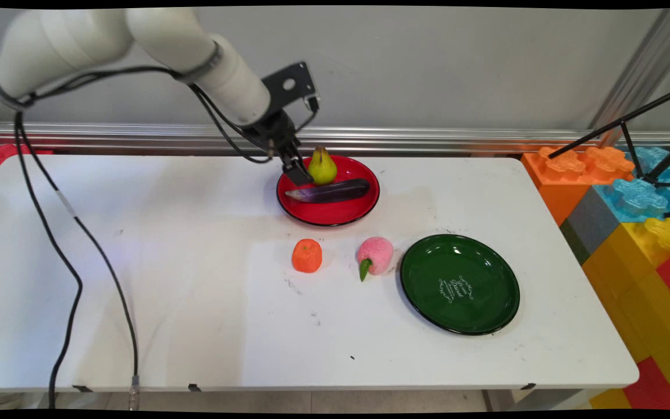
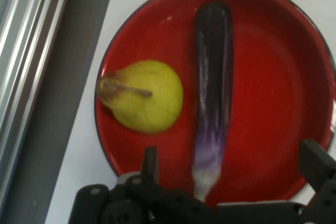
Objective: Pick up the eggplant from the red plate
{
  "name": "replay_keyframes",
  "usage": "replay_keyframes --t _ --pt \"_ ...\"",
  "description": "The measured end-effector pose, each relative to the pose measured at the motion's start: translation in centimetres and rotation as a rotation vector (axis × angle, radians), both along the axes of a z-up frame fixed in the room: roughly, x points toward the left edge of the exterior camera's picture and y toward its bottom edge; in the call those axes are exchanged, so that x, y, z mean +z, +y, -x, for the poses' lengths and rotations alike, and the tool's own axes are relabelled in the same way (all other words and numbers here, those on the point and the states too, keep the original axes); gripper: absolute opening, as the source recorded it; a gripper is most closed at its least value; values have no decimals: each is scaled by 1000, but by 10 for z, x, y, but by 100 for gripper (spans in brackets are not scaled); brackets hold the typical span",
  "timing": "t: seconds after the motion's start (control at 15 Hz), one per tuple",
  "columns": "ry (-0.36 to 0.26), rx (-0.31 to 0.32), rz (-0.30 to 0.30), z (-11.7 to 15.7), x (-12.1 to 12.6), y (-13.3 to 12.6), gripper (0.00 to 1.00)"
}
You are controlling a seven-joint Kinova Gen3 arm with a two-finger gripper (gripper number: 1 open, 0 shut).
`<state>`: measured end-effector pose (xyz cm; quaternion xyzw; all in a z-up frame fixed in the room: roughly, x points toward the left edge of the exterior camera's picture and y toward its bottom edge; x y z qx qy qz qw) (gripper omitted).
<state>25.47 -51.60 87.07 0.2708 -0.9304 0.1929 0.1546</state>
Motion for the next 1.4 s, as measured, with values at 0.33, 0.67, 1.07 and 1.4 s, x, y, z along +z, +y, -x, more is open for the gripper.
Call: replay_keyframes --t 0.33,0.67,1.07,1.4 --pt "15 -7 17 17 -41 -26 100" --pt "42 -11 25 34 -74 -44 100" --pt "70 -8 29 49 -101 -60 100" --pt "85 -12 33 59 -113 -67 100"
